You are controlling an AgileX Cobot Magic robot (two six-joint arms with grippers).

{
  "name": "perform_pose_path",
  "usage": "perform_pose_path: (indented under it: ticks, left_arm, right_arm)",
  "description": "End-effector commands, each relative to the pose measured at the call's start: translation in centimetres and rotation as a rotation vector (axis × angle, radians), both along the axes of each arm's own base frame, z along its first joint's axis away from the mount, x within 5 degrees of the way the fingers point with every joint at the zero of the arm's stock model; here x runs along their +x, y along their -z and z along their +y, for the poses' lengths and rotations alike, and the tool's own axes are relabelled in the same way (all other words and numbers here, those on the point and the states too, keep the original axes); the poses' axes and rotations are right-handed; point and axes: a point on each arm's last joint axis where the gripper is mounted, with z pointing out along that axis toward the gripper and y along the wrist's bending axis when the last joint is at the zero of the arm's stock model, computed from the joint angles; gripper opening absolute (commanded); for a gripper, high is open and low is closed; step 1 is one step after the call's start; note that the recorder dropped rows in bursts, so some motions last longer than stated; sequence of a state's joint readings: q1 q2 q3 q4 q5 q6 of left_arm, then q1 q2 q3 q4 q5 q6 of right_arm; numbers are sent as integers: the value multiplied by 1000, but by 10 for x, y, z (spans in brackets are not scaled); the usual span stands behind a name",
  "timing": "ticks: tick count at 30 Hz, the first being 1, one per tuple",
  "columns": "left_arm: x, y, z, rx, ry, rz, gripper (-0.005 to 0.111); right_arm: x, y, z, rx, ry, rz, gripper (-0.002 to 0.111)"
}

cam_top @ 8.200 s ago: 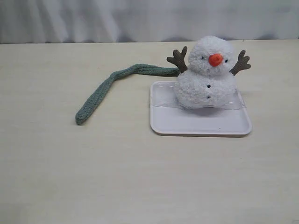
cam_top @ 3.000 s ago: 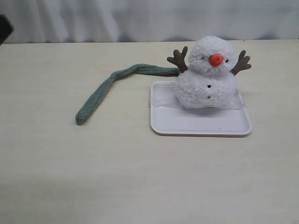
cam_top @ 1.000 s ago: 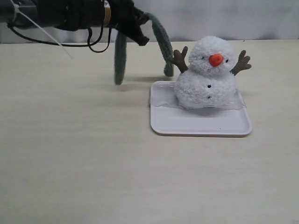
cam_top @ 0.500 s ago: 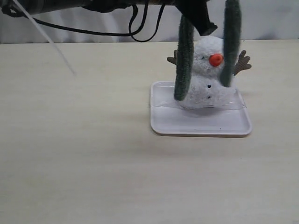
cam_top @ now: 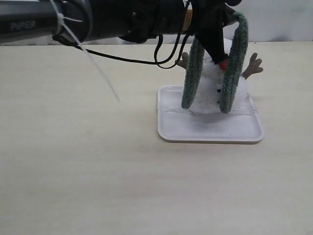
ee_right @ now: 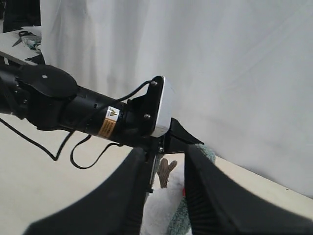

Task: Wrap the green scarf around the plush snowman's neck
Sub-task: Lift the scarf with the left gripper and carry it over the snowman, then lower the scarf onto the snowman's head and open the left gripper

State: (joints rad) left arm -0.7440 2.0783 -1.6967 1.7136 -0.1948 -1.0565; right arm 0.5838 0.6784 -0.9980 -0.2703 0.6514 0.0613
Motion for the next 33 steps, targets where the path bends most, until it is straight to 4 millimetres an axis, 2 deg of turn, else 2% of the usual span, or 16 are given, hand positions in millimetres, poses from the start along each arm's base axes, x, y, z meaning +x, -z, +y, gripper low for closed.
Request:
perform_pose_path:
  ticks: [1,6,9,11,15,20,24,29,33]
  left_arm:
    - [13,11,-15,-27,19,8,0]
    - [24,13,-28,-89,27,19,0]
    - [31,5,-28,-126,-25,10,0]
    - [36,8,-27,-129,-73,11,0]
    - [46,29,-25,-90,-166,16,0]
    - [50,63,-30,-46,-160,59,1]
    - [47,65,-33,-50,-119,73,14]
    - [55,63,-26,-34,-230,40,36]
    - [56,63,-24,-30,-251,34,48]
  right_arm:
    - [-1,1,-1,-3,3,-5,27]
    - [-1,1,-1,-3,3,-5,27]
    - [0,2,-1,-5,2,-1,27]
    - [0,3,0,-6,2,0,27]
    - [0,3,0,-3,2,-1,27]
    - [0,3,0,-3,2,-1,27]
    - [0,3,0,-3,2,-1,27]
    - [0,3,0,-3,2,-1,27]
    - [0,3,0,-4,3,0,27]
